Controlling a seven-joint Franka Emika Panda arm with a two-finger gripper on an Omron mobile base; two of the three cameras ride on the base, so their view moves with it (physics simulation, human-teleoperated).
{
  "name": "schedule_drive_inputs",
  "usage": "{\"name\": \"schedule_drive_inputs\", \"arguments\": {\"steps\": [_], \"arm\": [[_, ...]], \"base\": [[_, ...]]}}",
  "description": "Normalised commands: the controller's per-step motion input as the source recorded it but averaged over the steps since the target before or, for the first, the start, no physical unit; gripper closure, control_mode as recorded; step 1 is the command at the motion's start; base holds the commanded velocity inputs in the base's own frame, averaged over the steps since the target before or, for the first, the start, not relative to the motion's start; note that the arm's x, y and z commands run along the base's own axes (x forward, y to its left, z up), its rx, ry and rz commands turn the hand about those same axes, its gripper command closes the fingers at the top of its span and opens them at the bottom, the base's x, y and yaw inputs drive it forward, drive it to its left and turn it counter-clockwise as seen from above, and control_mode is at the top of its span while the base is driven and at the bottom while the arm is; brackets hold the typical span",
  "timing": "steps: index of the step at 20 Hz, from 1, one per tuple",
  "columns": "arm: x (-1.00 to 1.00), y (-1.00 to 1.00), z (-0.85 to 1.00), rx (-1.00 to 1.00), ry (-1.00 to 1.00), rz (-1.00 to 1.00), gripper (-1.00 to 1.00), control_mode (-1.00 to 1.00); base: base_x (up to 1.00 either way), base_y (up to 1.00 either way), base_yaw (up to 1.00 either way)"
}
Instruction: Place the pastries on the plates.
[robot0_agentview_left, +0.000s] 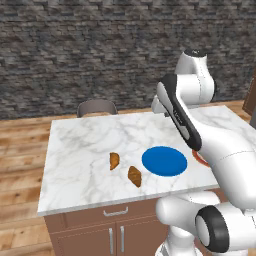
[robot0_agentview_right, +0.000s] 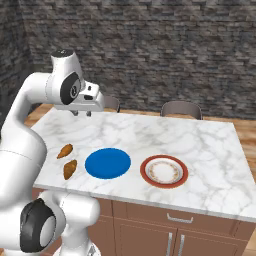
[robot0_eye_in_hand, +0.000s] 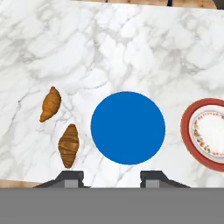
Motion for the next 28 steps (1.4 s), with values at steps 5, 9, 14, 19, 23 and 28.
{"name": "schedule_drive_inputs", "arguments": {"steps": [5,9,14,19,23,28], "arm": [[-0.37,0.06,-0.21,0.00,0.03,0.00,-1.00,-1.00],[-0.36,0.31,-0.30,0.00,0.14,0.00,-1.00,-1.00],[-0.33,0.70,-0.01,0.00,0.01,0.00,-1.00,-1.00],[0.01,0.65,-0.05,0.00,0.00,0.00,-1.00,-1.00],[0.16,0.34,-0.25,0.00,0.00,0.00,-1.00,-1.00],[0.28,0.32,-0.39,0.00,0.00,0.02,-1.00,-1.00]], "base": [[0.00,0.00,0.00],[0.00,0.00,0.00],[0.00,0.00,0.00],[0.00,0.00,0.00],[0.00,0.00,0.00],[0.00,0.00,0.00]]}}
